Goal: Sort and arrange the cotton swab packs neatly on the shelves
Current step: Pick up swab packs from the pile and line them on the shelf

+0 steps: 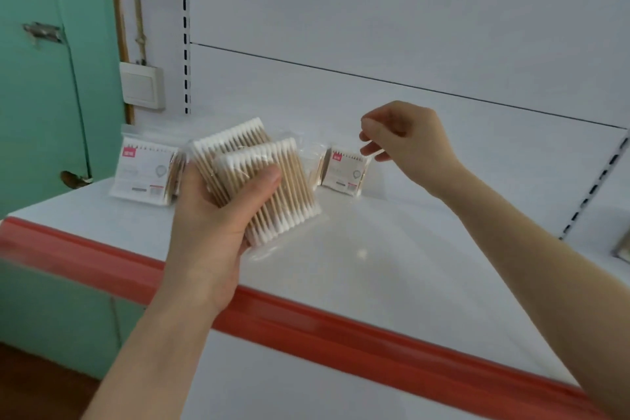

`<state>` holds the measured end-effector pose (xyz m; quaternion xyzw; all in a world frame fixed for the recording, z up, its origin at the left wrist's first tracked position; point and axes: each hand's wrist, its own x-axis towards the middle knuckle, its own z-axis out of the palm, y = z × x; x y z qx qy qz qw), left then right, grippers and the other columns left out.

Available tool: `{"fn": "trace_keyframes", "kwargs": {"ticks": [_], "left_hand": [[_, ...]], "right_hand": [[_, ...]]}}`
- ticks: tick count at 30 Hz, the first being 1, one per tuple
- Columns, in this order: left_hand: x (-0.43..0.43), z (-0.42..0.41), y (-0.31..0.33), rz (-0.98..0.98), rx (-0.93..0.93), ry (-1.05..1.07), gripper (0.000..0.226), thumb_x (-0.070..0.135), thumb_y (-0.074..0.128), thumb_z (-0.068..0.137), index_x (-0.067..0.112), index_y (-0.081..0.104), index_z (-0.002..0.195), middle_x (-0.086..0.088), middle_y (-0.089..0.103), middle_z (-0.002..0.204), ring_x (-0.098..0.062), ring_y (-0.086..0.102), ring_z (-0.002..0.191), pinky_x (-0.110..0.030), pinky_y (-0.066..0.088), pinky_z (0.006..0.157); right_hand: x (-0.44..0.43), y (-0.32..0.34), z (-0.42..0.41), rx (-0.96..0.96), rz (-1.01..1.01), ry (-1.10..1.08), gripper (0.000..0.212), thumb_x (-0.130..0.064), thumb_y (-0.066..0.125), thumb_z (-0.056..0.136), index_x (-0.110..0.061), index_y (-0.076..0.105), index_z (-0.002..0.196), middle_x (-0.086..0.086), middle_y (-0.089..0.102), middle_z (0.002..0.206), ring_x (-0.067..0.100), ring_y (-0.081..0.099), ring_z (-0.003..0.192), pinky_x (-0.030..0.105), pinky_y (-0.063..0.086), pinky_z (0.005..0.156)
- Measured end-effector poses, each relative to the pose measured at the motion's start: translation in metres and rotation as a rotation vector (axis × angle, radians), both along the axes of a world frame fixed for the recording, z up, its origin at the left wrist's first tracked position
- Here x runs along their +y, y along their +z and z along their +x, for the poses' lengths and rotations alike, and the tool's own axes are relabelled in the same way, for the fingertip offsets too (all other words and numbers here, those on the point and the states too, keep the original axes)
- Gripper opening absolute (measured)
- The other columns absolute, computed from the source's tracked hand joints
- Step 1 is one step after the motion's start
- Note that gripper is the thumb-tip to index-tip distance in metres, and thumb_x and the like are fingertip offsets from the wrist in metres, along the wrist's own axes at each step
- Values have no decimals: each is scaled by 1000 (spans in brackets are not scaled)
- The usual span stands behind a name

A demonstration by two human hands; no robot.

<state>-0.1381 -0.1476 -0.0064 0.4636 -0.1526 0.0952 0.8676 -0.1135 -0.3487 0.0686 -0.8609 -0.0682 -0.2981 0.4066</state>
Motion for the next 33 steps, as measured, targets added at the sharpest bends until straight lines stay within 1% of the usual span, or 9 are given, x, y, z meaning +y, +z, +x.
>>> {"fn": "trace_keyframes", "kwargs": {"ticks": [4,8,10,13,18,21,23,29,33], "left_hand": [[-9,-2,1,-35,17,-22,56,23,70,61,17,56,115,5,72,94,-11,70,84,-23,55,57],[-19,-8,1,-65,30,-58,62,48,65,71,22,51,125,1,69,109,-14,69,94,-23,55,60],[-24,-12,1,-71,26,-120,63,61,48,77,22,50,127,-2,68,111,-16,68,97,-25,56,62],[-29,-14,2,-76,-10,-115,51,52,40,81,22,52,120,-2,71,104,-18,69,91,-27,56,61],[-30,-18,-1,-52,-17,-108,46,45,41,83,24,50,123,2,68,110,-15,68,96,-36,58,72],[-26,-17,-5,-107,6,-89,44,45,43,81,25,52,119,2,65,115,-13,66,99,-35,58,72],[-25,-19,-7,-119,10,-101,49,47,48,77,25,52,121,3,65,116,-13,65,102,-34,58,73],[-38,-22,-6,13,-27,-51,63,24,73,59,20,50,118,6,70,98,-12,68,93,-30,58,69],[-40,-15,-7,31,-56,-26,47,2,72,69,23,53,107,3,70,96,-14,69,89,-23,54,61]], "right_hand": [[33,-3,-42,-138,24,187,13,-14,64,85,-19,64,73,-9,67,72,6,66,70,26,54,67],[55,-14,-65,-35,-109,231,13,-50,62,77,-37,63,77,-18,66,85,-1,61,87,22,51,78],[59,-19,-66,37,-181,176,34,-62,61,69,-36,62,92,-20,62,95,-3,57,98,22,49,86],[61,-24,-66,54,-245,92,70,-68,67,60,-31,55,118,-17,57,109,-4,52,106,18,44,90],[53,-20,-67,36,-220,64,41,-26,74,71,-30,56,107,-10,63,93,3,60,89,27,52,80],[38,-7,-66,79,64,91,22,-10,61,79,-28,57,91,-1,61,74,10,58,64,25,49,55],[27,-3,-65,175,337,204,22,-2,54,83,-18,59,97,4,60,77,11,56,61,23,43,54],[15,-11,-60,307,509,403,32,-17,59,70,-14,62,102,8,64,93,21,58,87,34,43,78],[9,-11,-62,301,325,344,42,-32,67,71,-18,59,110,3,68,91,12,65,80,22,53,68]]}}
